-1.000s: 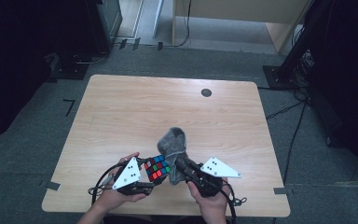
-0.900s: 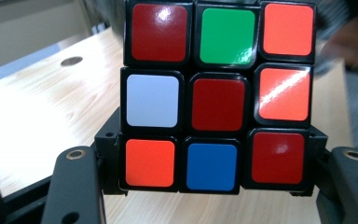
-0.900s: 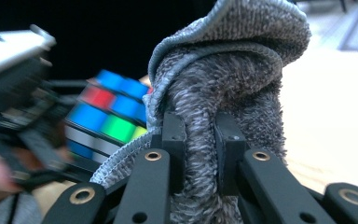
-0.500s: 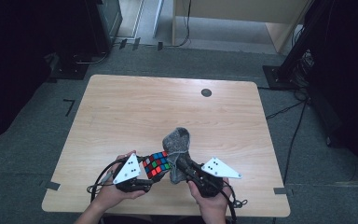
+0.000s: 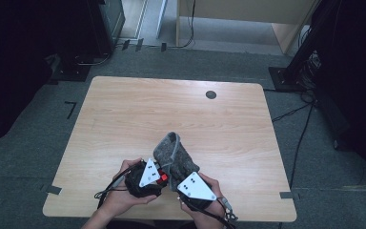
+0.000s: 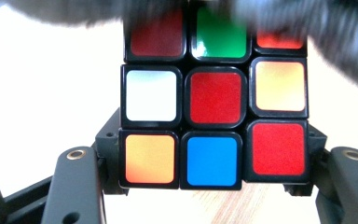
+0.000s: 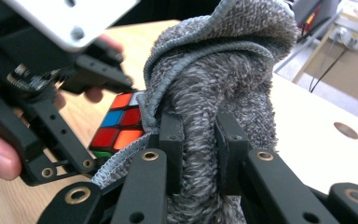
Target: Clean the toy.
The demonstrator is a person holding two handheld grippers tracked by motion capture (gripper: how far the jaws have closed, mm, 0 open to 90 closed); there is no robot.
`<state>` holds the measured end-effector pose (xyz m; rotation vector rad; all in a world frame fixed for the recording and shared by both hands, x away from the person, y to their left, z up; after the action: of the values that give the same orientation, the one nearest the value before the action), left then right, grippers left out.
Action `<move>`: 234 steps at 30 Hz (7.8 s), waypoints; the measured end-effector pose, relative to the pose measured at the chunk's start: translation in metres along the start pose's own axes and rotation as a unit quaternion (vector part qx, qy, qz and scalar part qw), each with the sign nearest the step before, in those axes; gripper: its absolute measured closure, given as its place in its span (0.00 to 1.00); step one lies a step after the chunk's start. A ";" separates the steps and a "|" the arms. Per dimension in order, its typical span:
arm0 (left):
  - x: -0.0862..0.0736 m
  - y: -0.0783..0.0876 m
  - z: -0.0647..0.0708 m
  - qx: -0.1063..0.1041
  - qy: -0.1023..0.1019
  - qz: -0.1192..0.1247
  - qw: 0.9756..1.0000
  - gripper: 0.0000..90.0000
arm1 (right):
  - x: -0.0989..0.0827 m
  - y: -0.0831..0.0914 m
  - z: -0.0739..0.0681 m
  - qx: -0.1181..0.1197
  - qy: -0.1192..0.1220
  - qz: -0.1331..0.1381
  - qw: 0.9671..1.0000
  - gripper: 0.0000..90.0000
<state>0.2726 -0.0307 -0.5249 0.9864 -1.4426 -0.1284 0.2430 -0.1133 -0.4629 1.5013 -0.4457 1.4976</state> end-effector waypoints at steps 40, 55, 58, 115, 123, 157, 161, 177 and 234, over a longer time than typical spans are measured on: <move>0.040 0.066 -0.021 -0.137 0.134 0.298 0.935 0.38 | -0.004 0.005 0.039 0.188 -0.307 0.124 0.925 0.84; 0.041 0.066 -0.014 -0.173 0.134 0.298 0.929 0.38 | 0.012 0.011 0.011 0.244 -0.246 0.137 0.928 0.84; 0.043 0.066 -0.012 -0.179 0.134 0.300 0.927 0.38 | 0.011 0.009 0.006 0.258 -0.248 0.129 0.925 0.84; -0.058 -0.024 -0.056 0.035 0.119 -0.075 0.990 0.37 | -0.053 -0.013 0.067 0.034 -0.152 -0.020 0.988 0.84; -0.055 -0.017 -0.055 0.024 0.108 -0.049 0.993 0.33 | -0.055 -0.013 0.071 0.032 -0.163 -0.016 0.986 0.84; -0.054 -0.021 -0.051 0.027 0.109 -0.019 0.993 0.37 | -0.059 -0.016 0.069 0.018 -0.145 -0.031 0.989 0.84; -0.052 -0.026 -0.059 0.051 0.132 -0.014 0.990 0.37 | -0.063 -0.012 0.088 -0.007 -0.149 -0.040 0.988 0.84; -0.049 -0.030 -0.073 0.086 0.158 -0.001 0.984 0.20 | -0.090 -0.008 0.125 -0.066 -0.144 -0.084 0.984 0.83; -0.145 0.095 -0.116 0.156 0.246 0.028 0.956 0.12 | -0.184 0.096 0.210 -0.150 -0.223 -0.143 0.953 0.01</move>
<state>0.2985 0.1739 -0.5555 1.1334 -1.0433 0.3760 0.2536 -0.3918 -0.5596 1.5747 -0.6560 0.8188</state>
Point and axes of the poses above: each handheld gripper's, and its own axes: y roughly backward along the jaws, x roughly out of its top, z roughly to its right, the point moved 10 cm from there along -y, roughly forward along the jaws, and after that the axes turned 2 degrees about z, right-handed, at the moved point
